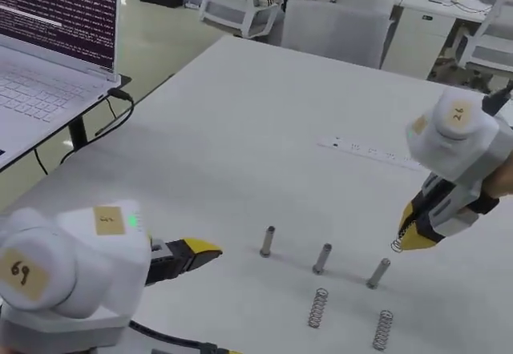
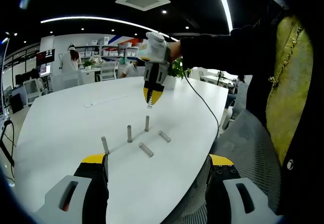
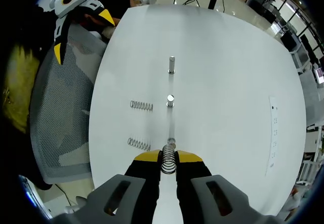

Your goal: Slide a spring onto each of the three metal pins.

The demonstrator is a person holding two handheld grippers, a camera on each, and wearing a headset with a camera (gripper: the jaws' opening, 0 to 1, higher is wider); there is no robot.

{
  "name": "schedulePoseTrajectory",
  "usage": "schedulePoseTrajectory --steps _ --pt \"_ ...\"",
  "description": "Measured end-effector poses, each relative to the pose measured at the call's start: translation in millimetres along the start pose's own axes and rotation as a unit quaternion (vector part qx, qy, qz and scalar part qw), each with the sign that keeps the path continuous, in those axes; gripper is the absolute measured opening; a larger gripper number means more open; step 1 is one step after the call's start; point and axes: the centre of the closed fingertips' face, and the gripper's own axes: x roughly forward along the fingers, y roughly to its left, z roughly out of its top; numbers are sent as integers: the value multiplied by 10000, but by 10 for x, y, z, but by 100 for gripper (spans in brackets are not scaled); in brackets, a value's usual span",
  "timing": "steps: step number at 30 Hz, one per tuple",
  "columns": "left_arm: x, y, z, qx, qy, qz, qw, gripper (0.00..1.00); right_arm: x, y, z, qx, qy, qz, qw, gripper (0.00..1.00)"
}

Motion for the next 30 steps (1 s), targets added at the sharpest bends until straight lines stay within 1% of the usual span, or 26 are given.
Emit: schedulePoseTrajectory --steps 3,5,9,12,21,30 --pt "2 -3 -3 -2 6 -8 10000 76 55 -6 -15 -24 46 10 10000 8" --pt "3 -5 -4 -5 7 -14 10000 75 87 -31 -30 -48 84 -28 9999 8" --pt "3 -7 -5 -13 2 -17 10000 75 140 -34 -58 -26 140 3 9999 8" --pt "1 -6 -3 -27 -11 -16 10000 75 186 -51 -94 -60 251 -29 9997 8" --pt "-1 -11 -3 -36 -23 -40 10000 74 240 -56 -58 -22 221 33 9997 8" --pt "-1 -20 -4 -38 -28 -75 10000 72 270 -56 -64 -44 295 55 9995 8"
